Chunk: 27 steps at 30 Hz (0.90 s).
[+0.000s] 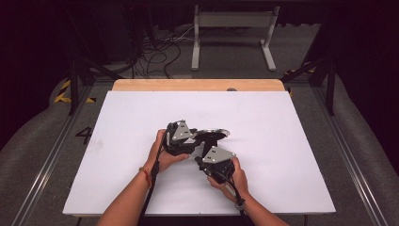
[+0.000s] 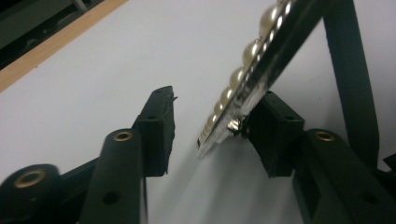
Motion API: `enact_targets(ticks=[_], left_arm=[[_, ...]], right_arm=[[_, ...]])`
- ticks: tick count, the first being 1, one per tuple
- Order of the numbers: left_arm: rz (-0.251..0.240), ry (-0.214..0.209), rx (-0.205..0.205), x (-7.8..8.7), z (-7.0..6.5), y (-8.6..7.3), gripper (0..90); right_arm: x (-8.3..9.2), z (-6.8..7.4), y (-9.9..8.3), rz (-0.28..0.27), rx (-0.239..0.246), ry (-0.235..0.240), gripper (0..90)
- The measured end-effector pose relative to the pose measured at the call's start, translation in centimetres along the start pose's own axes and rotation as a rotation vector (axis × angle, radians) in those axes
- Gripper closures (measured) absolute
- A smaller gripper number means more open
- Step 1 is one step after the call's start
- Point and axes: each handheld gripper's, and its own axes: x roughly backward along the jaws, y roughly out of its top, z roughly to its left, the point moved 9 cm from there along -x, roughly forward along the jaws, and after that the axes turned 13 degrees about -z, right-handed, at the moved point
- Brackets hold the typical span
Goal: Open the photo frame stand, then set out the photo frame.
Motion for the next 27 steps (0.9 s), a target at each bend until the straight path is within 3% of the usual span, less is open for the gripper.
enact_targets(ticks=[5, 12, 19, 22, 27], left_arm=[[-0.025, 0.008, -0.036, 0.1, -0.2, 0.8, 47.0], [0.007, -0.027, -0.057, -0.6, -0.9, 0.4, 63.6], [0.020, -0.031, -0.066, -0.4, -0.9, 0.4, 65.7], [0.035, -0.052, -0.058, -0.2, -1.1, 0.3, 70.5], [0.051, -0.048, -0.072, 0.1, -1.2, 0.2, 72.5]], right_arm=[[-0.1, -0.1, 0.0, 0.004, -0.013, 0.010, 90.0], [-0.3, 0.1, -0.2, 0.012, -0.007, 0.023, 90.0], [-0.1, -0.1, 0.0, 0.011, -0.017, 0.030, 90.0], [-0.3, 0.2, 0.2, 0.021, -0.015, 0.035, 90.0], [-0.4, 0.8, 0.5, 0.021, -0.005, 0.036, 90.0]])
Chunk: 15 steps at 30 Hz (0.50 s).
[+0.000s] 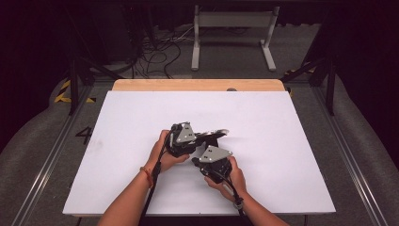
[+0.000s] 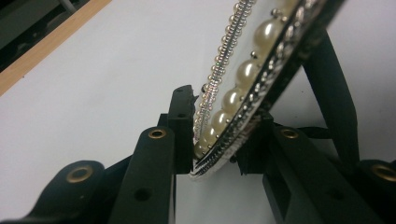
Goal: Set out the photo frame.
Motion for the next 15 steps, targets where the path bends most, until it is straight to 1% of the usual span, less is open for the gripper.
enact_targets(ticks=[1, 3, 6, 8, 12, 14, 15], left_arm=[[0.001, 0.000, -0.001, 0.0, 0.0, 0.0, 73.6], [0.010, 0.002, -0.006, 0.1, -0.1, 0.0, 73.9], [0.023, 0.004, -0.017, 0.3, -0.2, 0.0, 75.7], [0.028, 0.012, -0.016, 0.3, -0.3, 0.0, 75.9], [0.036, 0.023, -0.008, 0.4, -0.4, 0.0, 76.0], [0.042, 0.023, -0.015, 0.5, -0.5, 0.0, 76.0], [0.038, 0.024, -0.009, 0.6, -0.6, 0.1, 76.0]], right_arm=[[0.0, -0.1, -0.2, 0.011, 0.007, -0.016, 90.0], [0.0, -0.2, -0.4, 0.016, 0.004, -0.023, 90.0], [0.4, -1.0, -0.9, 0.029, -0.002, -0.051, 90.0], [0.7, -1.2, -1.0, 0.017, -0.023, -0.037, 90.0], [1.0, -1.1, -1.1, 0.023, 0.002, -0.048, 90.0], [1.2, -1.1, -1.1, 0.018, -0.012, -0.039, 90.0], [1.3, -1.1, -1.1, 0.017, -0.013, -0.038, 90.0]])
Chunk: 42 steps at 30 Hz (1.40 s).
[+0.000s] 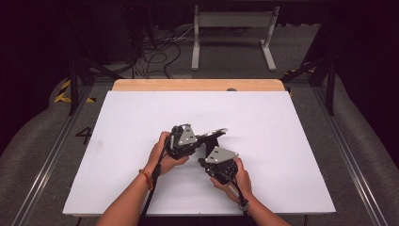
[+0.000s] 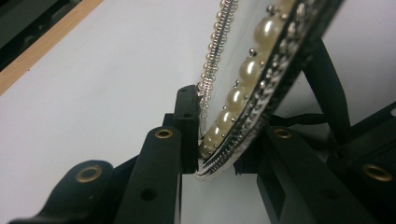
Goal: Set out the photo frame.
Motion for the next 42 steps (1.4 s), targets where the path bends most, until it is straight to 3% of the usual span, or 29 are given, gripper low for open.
enact_targets(ticks=[4, 10, 17, 23, 25, 29, 31, 36, 40, 42], left_arm=[[0.015, 0.001, 0.005, 0.4, -0.5, 0.1, 76.0], [0.033, 0.028, -0.043, 1.0, -0.8, -0.3, 76.6], [-0.065, 0.048, -0.003, 0.4, -0.6, -0.2, 76.0], [-0.039, 0.064, 0.033, -0.7, -0.1, -1.7, 68.1], [-0.038, 0.058, 0.039, -0.8, -0.1, -1.9, 70.3], [-0.018, 0.040, 0.009, -0.9, -0.3, -2.3, 78.5], [0.000, 0.047, -0.025, -0.8, -0.3, -2.3, 79.2], [0.028, 0.059, -0.054, -0.6, -0.5, -2.3, 79.4], [0.046, 0.066, -0.056, -0.4, -0.9, -2.2, 79.0], [0.047, 0.069, -0.078, -0.2, -0.9, -2.2, 78.8]], right_arm=[[0.2, 0.1, 0.0, 0.006, 0.017, -0.005, 90.0], [0.4, 0.4, -0.1, 0.013, 0.022, 0.000, 90.0], [0.1, 0.6, -0.7, 0.033, 0.008, -0.008, 90.0], [-0.1, 0.7, -0.9, 0.028, 0.007, -0.010, 90.0], [-0.2, 0.7, -1.0, 0.028, 0.007, -0.015, 90.0], [-0.2, 0.8, -1.1, 0.030, 0.019, -0.035, 90.0], [-0.1, 0.7, -1.2, 0.032, 0.020, -0.040, 90.0], [0.6, 0.1, -1.5, 0.029, -0.007, -0.058, 90.0], [1.1, -0.5, -1.7, 0.025, -0.013, -0.067, 90.0], [1.2, -0.5, -1.7, 0.024, -0.016, -0.069, 90.0]])
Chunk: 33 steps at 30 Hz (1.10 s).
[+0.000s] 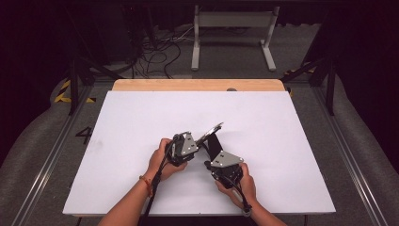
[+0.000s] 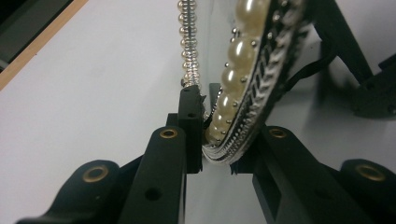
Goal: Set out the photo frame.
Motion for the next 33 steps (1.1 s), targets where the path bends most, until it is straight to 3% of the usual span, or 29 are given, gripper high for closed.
enact_targets(ticks=[3, 6, 12, 17, 18, 22, 26, 33], left_arm=[[0.010, 0.002, 0.004, 0.6, -0.3, -0.1, 79.0], [0.017, 0.001, -0.033, 1.1, -0.6, -0.1, 78.9], [0.028, 0.000, -0.047, 1.6, -1.0, -0.1, 78.7], [-0.012, -0.023, 0.012, 2.0, -1.0, 0.0, 76.6], [-0.042, -0.042, 0.056, 2.2, -1.0, 0.1, 75.8], [-0.097, -0.066, 0.121, 2.7, -1.0, 0.3, 73.9], [-0.154, -0.073, 0.136, 3.2, -1.1, 1.0, 74.5], [-0.140, -0.057, 0.091, 3.1, -1.2, 1.1, 76.6]], right_arm=[[0.1, -0.1, 0.0, -0.001, -0.003, -0.002, 90.0], [0.3, -0.3, -0.1, 0.002, -0.004, 0.000, 90.0], [0.8, -0.3, -0.2, 0.000, 0.000, 0.003, 90.0], [1.0, -0.4, -0.3, -0.013, -0.009, 0.012, 90.0], [1.1, -0.5, -0.3, -0.014, -0.013, 0.013, 90.0], [1.2, -0.5, -0.5, -0.014, -0.016, 0.013, 90.0], [1.1, -0.5, -0.5, -0.020, -0.025, 0.023, 90.0], [1.4, -0.9, -0.2, -0.042, -0.043, 0.012, 90.0]])
